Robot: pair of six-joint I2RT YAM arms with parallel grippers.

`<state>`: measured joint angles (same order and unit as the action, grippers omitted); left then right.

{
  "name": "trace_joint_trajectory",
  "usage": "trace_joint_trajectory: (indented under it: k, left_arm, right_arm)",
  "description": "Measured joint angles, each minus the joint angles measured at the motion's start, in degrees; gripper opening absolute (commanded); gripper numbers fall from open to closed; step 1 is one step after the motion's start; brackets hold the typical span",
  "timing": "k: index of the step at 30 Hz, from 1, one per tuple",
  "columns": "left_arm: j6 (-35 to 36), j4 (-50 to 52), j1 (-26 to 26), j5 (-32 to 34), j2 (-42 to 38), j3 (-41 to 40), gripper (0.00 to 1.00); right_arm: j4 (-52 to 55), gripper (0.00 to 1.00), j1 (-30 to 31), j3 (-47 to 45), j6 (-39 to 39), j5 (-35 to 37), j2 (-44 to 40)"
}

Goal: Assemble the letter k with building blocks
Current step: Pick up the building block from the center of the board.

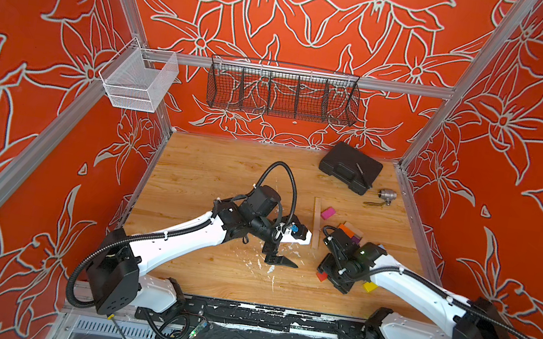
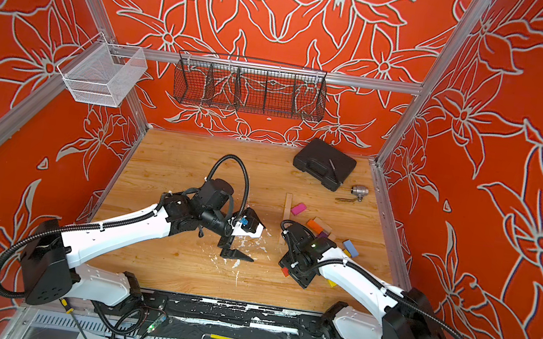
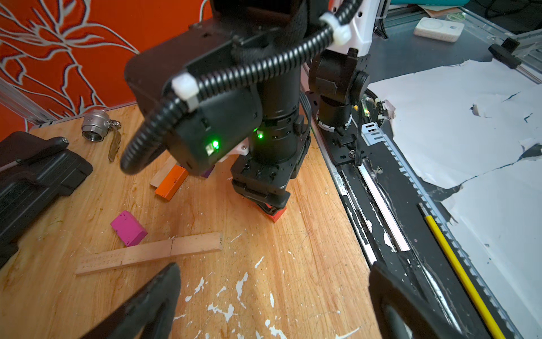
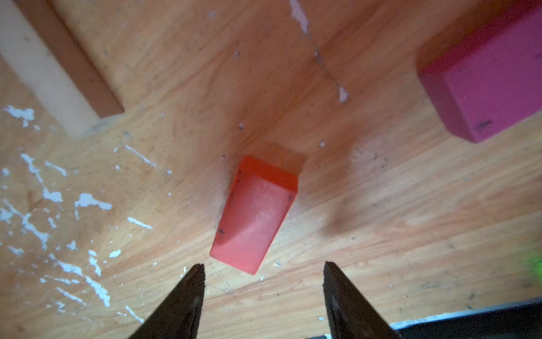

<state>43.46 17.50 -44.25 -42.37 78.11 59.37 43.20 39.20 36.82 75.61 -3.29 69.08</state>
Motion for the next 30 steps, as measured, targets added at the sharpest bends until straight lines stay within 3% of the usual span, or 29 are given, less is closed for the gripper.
trace_joint_trajectory:
  k: [10,18,30]
  left_arm:
    - [0.22,0.50,-0.02,0.04,0.39,0.70,0.97]
    - [0.22,0.52,-0.02,0.04,0.92,0.70,0.97]
    - [0.20,0.87,-0.02,0.04,1.09,0.90,0.97]
  right_arm:
    - [-3.04,0.54,0.04,1.36,-0.33,1.38,7.43]
    - [-2.51,0.43,0.04,2.03,-2.25,2.51,8.52]
    - [-1.97,0.25,0.04,2.91,-10.19,3.13,9.79]
